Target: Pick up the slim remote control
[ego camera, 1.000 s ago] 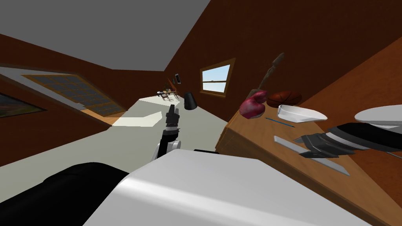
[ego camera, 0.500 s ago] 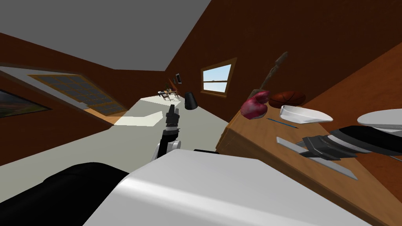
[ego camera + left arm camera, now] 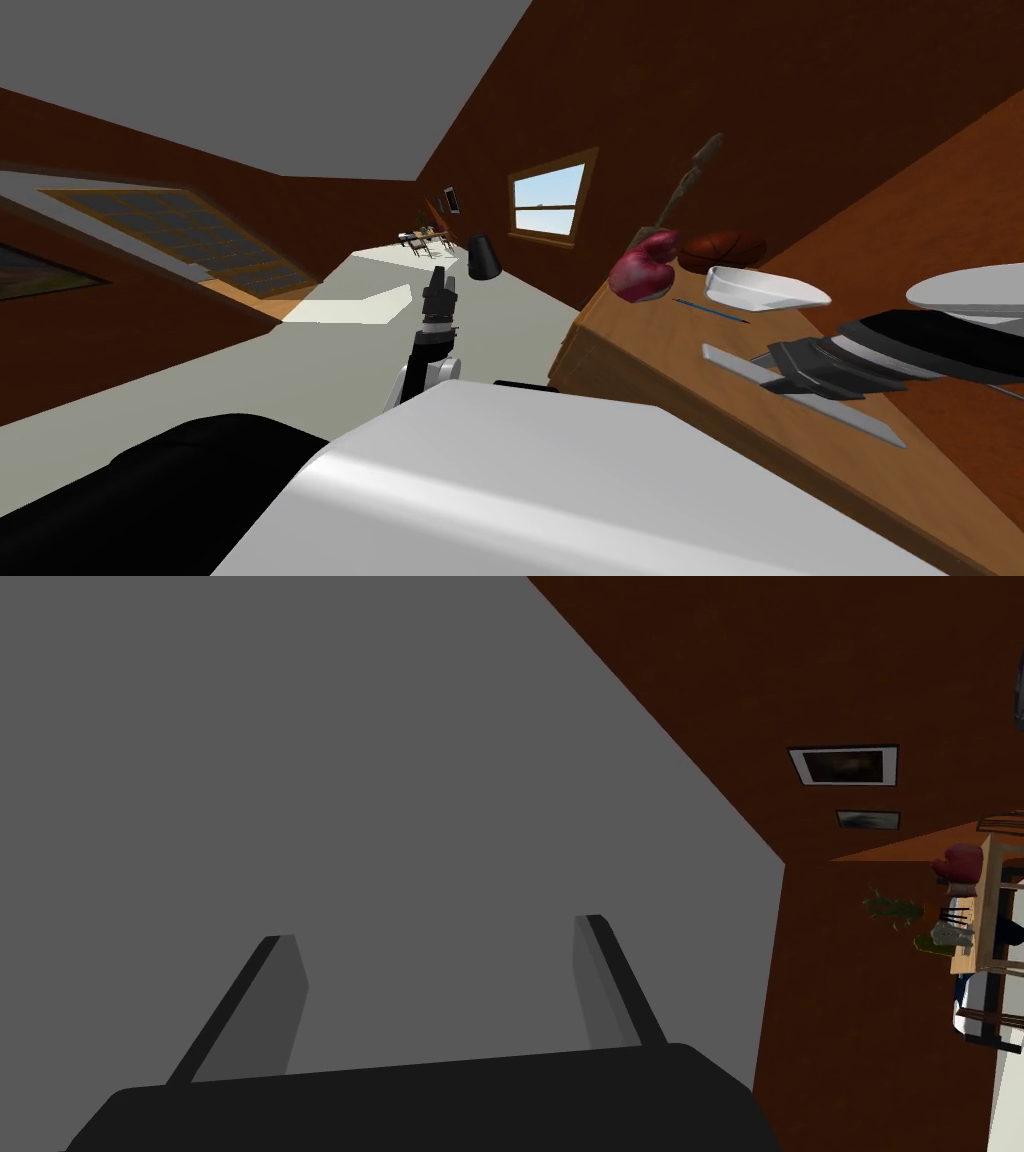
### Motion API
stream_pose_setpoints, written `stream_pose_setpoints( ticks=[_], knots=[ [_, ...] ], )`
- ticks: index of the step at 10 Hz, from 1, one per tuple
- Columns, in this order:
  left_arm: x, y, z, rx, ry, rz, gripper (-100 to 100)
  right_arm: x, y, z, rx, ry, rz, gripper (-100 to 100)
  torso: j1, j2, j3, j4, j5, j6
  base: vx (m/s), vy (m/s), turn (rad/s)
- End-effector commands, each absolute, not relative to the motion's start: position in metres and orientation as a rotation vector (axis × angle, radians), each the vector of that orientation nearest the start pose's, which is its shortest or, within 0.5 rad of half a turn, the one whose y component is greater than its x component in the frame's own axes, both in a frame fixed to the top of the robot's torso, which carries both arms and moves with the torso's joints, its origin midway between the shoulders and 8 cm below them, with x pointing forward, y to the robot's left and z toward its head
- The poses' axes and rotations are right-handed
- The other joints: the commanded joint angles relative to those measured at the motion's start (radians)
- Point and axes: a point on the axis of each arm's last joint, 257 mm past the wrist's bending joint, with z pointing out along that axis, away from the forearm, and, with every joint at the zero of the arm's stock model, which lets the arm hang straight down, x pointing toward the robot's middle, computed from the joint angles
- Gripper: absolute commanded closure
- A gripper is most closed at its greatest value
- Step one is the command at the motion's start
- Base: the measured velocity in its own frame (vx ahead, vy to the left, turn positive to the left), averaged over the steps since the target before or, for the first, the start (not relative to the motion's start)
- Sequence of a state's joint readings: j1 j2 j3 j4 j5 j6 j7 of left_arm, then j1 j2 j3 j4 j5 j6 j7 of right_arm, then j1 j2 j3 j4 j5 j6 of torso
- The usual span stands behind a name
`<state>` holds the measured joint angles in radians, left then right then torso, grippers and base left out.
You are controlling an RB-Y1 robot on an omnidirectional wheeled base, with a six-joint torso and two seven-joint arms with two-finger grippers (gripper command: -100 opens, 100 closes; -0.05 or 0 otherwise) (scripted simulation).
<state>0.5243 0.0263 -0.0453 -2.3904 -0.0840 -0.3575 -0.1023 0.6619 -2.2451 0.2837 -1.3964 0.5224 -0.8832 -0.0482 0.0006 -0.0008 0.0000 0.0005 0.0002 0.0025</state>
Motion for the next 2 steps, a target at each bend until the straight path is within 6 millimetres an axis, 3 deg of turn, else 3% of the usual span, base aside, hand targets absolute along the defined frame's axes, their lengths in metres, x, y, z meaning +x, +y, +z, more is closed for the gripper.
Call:
stream_pose_setpoints(
  ticks=[1, 2],
  knots=[
    [0.3467, 0.2561, 0.0369, -0.595, 0.740, -1.173, 0, 0.2422, -0.6031, -0.1802, -1.270, 2.844, -0.029, 100, 0.000, 0.000, 0.000, 0.000, 0.000, 0.000, -0.002, -0.010, -0.015],
    [0.3467, 0.2561, 0.0369, -0.595, 0.740, -1.173, 0, 0.2421, -0.6026, -0.1795, -1.269, 2.846, -0.027, 0, 0.000, 0.000, 0.000, 0.000, -0.001, 0.000, 0.000, 0.000, 0.000]
  ],
)
